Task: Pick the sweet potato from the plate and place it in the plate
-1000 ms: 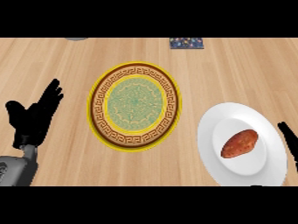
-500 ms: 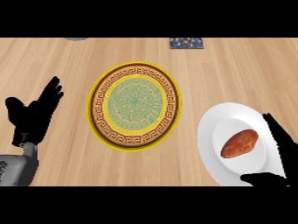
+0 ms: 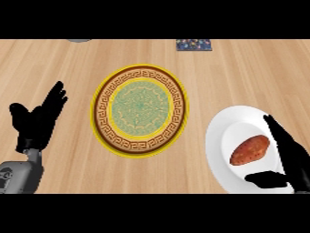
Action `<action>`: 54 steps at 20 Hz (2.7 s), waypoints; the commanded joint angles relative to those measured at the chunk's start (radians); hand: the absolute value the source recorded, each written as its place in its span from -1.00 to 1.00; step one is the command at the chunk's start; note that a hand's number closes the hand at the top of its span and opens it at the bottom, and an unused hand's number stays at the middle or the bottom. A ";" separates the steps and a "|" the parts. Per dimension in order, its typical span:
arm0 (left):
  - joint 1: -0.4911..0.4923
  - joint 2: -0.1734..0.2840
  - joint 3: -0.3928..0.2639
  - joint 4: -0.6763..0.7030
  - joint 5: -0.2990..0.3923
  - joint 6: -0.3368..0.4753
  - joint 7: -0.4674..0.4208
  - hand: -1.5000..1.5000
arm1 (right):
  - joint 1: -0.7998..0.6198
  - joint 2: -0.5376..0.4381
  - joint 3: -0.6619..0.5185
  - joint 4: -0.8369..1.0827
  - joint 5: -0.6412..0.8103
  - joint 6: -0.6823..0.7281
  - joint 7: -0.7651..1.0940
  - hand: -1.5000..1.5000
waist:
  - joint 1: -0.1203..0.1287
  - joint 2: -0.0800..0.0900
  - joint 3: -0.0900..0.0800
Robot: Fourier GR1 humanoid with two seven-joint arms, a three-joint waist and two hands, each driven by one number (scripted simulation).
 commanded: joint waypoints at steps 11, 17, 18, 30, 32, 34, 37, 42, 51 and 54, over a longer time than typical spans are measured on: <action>-0.025 -0.008 0.055 -0.034 -0.036 -0.033 0.050 0.00 | -0.045 0.078 0.058 0.060 0.084 0.023 -0.079 1.00 | 0.000 0.000 0.000; -0.044 -0.062 -0.024 0.018 -0.049 -0.063 -0.006 0.00 | -0.177 0.278 0.542 0.019 0.241 0.225 0.009 1.00 | 0.129 0.016 -0.007; -0.066 -0.059 -0.027 0.013 -0.055 -0.063 -0.011 0.00 | -0.211 0.300 0.588 0.043 0.230 0.260 0.007 1.00 | 0.162 0.024 -0.008; -0.062 -0.054 -0.005 0.040 -0.053 -0.048 0.018 0.00 | -0.606 0.307 0.896 -0.028 0.394 -0.154 0.497 1.00 | 0.083 -0.014 -0.002; -0.067 -0.058 -0.006 0.063 -0.065 -0.041 -0.001 0.00 | -0.656 0.307 0.927 -0.011 0.448 -0.226 0.586 1.00 | 0.066 -0.009 -0.002; -0.075 -0.063 -0.008 0.037 -0.066 -0.027 0.024 0.00 | -0.711 0.308 0.932 -0.013 0.475 -0.254 0.706 1.00 | 0.067 -0.013 -0.002; -0.065 -0.068 -0.016 0.024 -0.062 -0.037 0.026 0.00 | -0.823 0.308 0.933 0.024 0.434 -0.304 0.859 1.00 | 0.077 -0.005 -0.002; -0.089 -0.068 0.011 0.061 -0.060 -0.021 0.024 0.00 | -0.930 0.307 0.897 0.113 0.349 -0.416 0.973 1.00 | 0.061 0.005 -0.002; -0.031 -0.049 0.024 0.024 -0.064 -0.035 -0.002 0.00 | -0.984 0.307 0.817 0.333 0.303 -0.537 0.935 1.00 | 0.038 0.004 0.000; -0.027 -0.062 0.017 0.001 -0.062 -0.031 0.028 0.00 | -0.975 0.307 0.750 0.475 0.249 -0.568 0.790 1.00 | 0.030 0.006 0.000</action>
